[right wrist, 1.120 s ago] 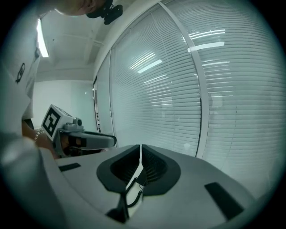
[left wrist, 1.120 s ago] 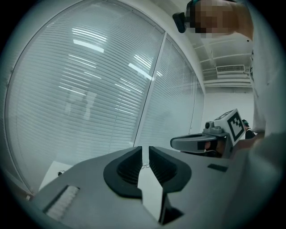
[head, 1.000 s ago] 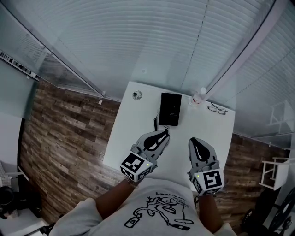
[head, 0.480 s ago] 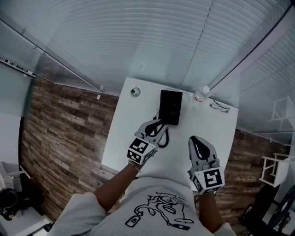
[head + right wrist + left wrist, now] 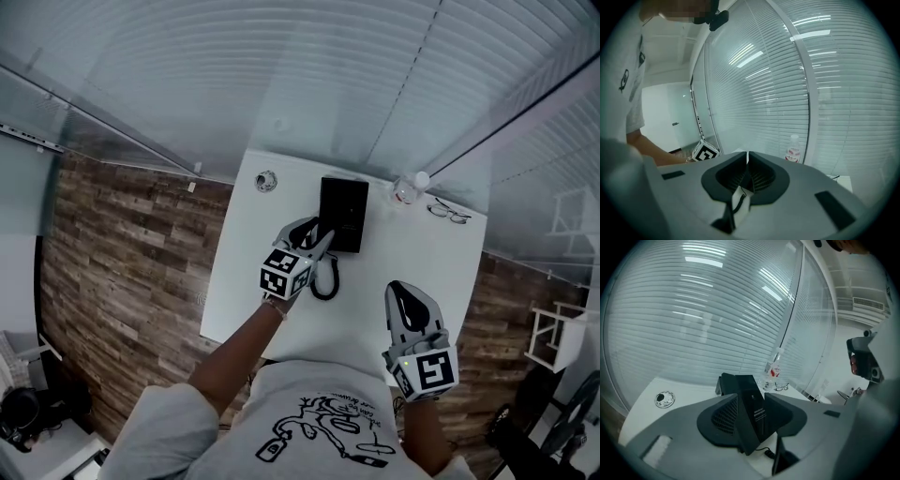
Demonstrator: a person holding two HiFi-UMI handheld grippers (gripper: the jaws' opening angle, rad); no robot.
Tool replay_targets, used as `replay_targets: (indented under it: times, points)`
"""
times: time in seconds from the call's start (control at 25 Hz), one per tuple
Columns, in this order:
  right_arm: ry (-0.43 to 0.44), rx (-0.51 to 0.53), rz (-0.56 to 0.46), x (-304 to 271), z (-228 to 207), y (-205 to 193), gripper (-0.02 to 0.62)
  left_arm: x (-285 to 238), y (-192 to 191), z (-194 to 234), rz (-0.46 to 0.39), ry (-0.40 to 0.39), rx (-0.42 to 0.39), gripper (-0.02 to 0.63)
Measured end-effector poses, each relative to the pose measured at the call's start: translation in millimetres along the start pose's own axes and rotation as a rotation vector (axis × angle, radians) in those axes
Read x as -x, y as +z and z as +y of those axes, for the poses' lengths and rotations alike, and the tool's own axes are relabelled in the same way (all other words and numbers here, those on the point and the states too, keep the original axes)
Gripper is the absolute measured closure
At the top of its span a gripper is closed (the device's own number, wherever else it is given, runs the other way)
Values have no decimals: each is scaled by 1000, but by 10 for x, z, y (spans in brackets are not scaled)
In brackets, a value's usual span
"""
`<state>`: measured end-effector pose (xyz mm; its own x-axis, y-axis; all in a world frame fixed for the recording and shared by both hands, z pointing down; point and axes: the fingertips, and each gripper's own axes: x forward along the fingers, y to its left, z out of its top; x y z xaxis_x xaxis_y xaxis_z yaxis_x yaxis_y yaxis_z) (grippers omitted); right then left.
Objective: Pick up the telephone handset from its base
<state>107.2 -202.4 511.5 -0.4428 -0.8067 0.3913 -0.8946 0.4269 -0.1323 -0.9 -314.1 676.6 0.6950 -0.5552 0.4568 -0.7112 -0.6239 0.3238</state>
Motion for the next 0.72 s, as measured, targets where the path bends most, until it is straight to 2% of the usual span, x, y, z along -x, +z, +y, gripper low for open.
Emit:
replay_targets:
  times: [0.28, 0.64, 0.72]
  points:
    - [-3, -20, 33, -115, -79, -132, 583, -362, -184, 260, 52, 7, 57, 402]
    - [-5, -45, 50, -204, -168, -229, 583, -594, -384, 375, 115, 10, 88, 400]
    - [-3, -49, 51, -216, -179, -242, 583, -620, -411, 381, 122, 12, 90, 422]
